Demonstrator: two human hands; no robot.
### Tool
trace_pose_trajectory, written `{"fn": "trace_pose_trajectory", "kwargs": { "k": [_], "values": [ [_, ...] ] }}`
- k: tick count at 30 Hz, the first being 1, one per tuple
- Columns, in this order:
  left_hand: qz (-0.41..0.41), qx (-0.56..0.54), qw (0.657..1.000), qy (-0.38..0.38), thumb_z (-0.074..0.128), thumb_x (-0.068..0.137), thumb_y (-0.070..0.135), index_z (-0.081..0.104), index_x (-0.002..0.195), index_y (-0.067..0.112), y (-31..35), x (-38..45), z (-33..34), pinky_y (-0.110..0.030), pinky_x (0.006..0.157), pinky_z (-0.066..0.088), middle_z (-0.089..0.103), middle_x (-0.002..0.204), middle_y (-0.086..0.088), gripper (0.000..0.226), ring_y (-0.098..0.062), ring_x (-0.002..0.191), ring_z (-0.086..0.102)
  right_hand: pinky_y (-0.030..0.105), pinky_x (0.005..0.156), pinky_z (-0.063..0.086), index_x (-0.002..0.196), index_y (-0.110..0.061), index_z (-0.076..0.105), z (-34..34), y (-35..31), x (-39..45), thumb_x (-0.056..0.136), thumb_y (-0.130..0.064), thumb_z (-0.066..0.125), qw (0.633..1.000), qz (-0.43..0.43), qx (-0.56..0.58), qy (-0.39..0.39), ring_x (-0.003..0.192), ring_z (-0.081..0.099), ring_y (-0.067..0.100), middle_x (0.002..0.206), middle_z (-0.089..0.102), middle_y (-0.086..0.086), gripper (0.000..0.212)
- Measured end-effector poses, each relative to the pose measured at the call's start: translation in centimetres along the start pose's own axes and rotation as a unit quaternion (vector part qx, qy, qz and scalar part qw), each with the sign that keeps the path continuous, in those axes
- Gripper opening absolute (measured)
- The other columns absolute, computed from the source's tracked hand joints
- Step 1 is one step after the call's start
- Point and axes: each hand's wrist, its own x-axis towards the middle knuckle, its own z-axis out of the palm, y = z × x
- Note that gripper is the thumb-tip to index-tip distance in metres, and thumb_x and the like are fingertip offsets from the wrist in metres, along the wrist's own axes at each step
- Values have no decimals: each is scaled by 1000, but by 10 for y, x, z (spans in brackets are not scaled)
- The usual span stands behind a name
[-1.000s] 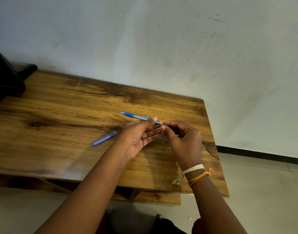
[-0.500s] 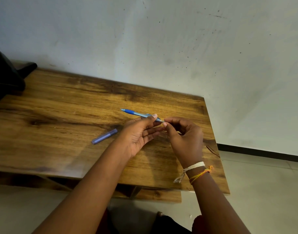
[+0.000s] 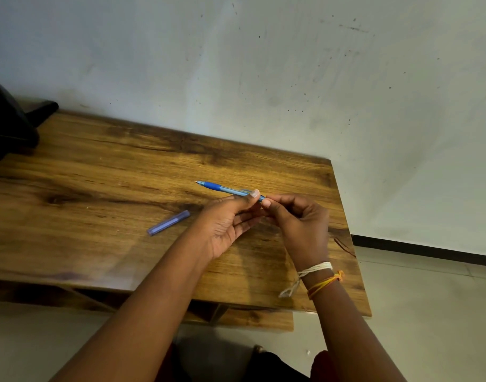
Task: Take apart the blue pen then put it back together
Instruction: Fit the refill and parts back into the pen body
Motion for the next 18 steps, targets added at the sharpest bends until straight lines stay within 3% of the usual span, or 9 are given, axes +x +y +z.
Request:
{"fn": "trace_pose_trajectory", "kwargs": {
  "k": [8, 14, 18],
  "values": [
    [1, -14, 1000, -7, 65, 85, 11, 68, 80, 8, -4, 0, 1, -25, 63, 59, 74, 70, -6, 7, -12, 66, 71, 21, 63, 57, 83, -12, 76, -2, 2, 0, 73, -3, 78, 1000, 9, 20, -8, 77, 72, 11, 81, 77, 0, 14],
    [5, -14, 1000, -8, 68, 82, 13, 72, 80, 8, -12, 1, 7, -29, 76, 59, 73, 77, -10, 7, -15, 70, 70, 34, 76, 59, 94, -6, 76, -4, 4, -1, 77, -4, 75, 1000, 21, 9, 12, 84, 73, 19, 90, 77, 9, 18],
    [21, 31, 999, 13, 68, 83, 12, 69, 89, 3, -9, 1, 8, -30, 75, 58, 71, 79, -12, 10, -18, 71, 69, 29, 67, 60, 94, -5, 75, -6, 4, -1, 79, -3, 74, 997, 30, 15, 66, 80, 72, 21, 88, 76, 9, 16]
  ]
}}
